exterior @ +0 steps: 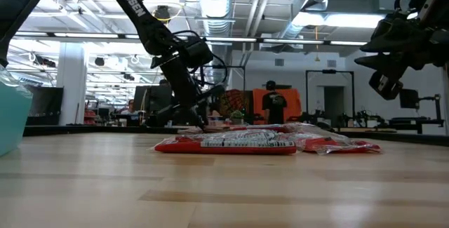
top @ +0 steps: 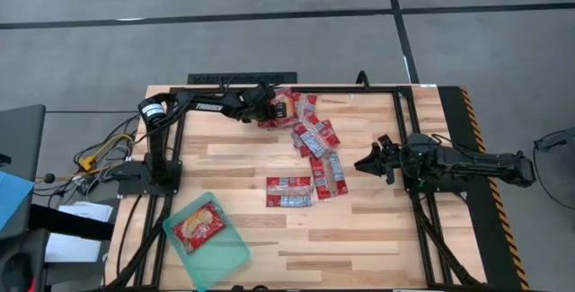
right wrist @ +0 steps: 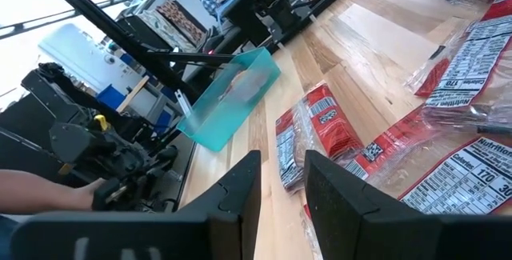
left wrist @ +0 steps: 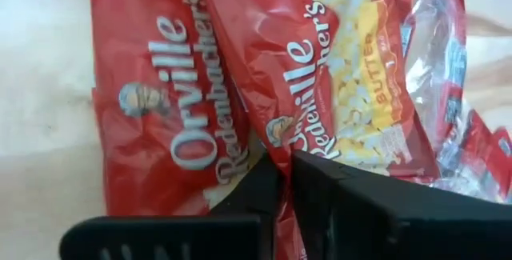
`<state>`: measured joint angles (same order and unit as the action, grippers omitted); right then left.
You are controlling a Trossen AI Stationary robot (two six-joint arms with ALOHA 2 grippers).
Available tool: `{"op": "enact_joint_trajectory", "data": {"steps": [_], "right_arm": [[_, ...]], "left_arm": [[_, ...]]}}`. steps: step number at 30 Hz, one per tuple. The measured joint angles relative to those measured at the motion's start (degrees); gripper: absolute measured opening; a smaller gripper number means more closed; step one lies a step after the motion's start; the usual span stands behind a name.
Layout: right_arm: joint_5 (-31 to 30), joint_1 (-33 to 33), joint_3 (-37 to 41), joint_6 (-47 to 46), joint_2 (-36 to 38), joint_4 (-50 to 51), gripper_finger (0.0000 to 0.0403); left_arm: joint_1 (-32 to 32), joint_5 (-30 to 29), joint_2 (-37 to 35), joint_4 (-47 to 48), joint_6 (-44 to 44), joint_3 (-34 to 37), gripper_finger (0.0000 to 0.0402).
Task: Sort popcorn bags into baskets
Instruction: Put the red popcorn bag into the green bin
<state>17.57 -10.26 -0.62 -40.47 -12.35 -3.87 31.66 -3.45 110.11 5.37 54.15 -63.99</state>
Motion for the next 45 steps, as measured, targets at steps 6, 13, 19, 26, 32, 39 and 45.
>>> {"op": "enact_joint_trajectory", "data": {"steps": [6, 13, 19, 26, 32, 39, 45], "right_arm": [[-0.1, 0.0, 0.0, 0.4, 0.0, 0.2, 0.0123], [-0.1, 0.0, 0.0, 0.5, 0.0, 0.3, 0.0123], [-0.1, 0.0, 0.0, 0.5, 0.0, 0.4, 0.0123], [-0.1, 0.0, 0.0, 1.0, 0.0, 0.6, 0.0123], [-0.1, 0.0, 0.0, 1.6, 0.0, 0.7, 0.0123], [-0.1, 0.0, 0.0, 1.5, 0.0, 0.7, 0.0123], [-0.1, 0.0, 0.0, 1.5, 0.0, 0.7, 0.0123]], "left_arm": [[-0.8, 4.7, -2.7, 0.9, -0.3, 0.1, 0.0003], [-3.8, 6.9, -10.1, 6.7, -3.6, 0.1, 0.0001], [-8.8, 13.0, -21.4, 20.7, -10.1, 0.1, 0.0001], [-22.4, 12.7, -37.6, 39.0, -5.3, 0.0, 0.0000], [-40.8, 6.1, -46.6, 47.1, 7.9, 0.0, 0.0000], [-61.7, -1.4, -46.7, 51.4, 23.5, 0.0, 0.0000], [-73.4, -2.6, -42.5, 53.9, 32.2, 0.0, 0.0000]]}}
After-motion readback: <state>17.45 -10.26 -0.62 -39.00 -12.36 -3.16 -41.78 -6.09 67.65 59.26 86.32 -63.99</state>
